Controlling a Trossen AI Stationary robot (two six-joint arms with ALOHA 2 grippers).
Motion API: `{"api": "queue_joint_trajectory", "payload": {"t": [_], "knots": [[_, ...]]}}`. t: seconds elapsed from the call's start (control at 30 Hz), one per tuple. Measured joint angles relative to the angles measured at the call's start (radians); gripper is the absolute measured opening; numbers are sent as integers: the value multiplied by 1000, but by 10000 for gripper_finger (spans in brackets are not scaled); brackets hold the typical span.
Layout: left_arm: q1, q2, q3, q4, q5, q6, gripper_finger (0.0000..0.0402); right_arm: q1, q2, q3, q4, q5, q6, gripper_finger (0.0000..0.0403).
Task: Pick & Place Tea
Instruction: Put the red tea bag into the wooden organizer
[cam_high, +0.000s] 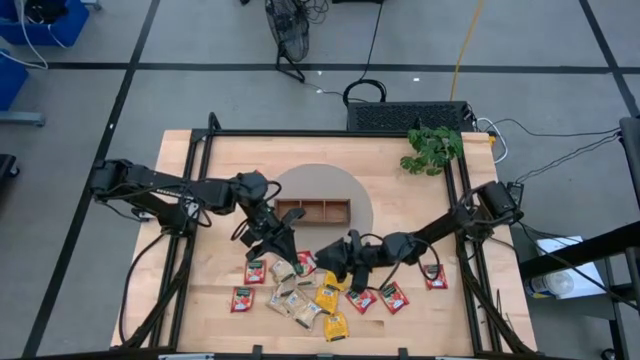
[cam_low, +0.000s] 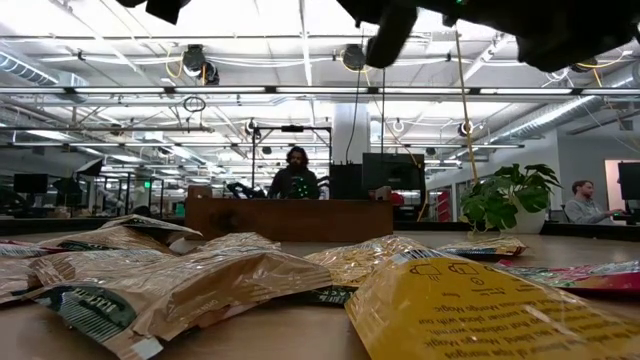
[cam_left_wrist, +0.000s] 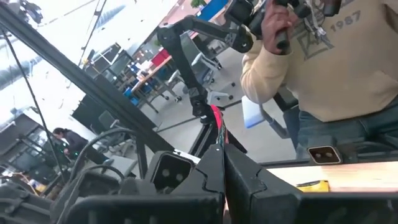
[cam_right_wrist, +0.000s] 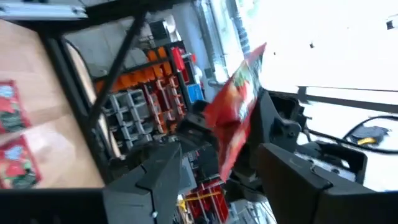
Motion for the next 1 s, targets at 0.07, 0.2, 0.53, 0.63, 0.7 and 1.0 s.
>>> {"api": "queue_joint_trajectory", "payload": {"t": [0.07,0.2,0.53,0.63,0.7,1.0], "knots": [[0,0,0,1,0,-1,1,-6,0,17,0,-13,3,192],[0,0,0,14,0,-25,1,-14,0,48,-32,-52,21,190],[-5,0,0,12,0,-56,3,-27,0,55,-83,-49,47,149],[-3,0,0,11,0,-56,2,-21,0,55,-83,-48,52,107],[-3,0,0,11,0,-58,4,-14,0,55,-80,-49,56,69],[-4,0,0,7,-15,-61,6,-6,0,65,-86,-36,103,5]]}}
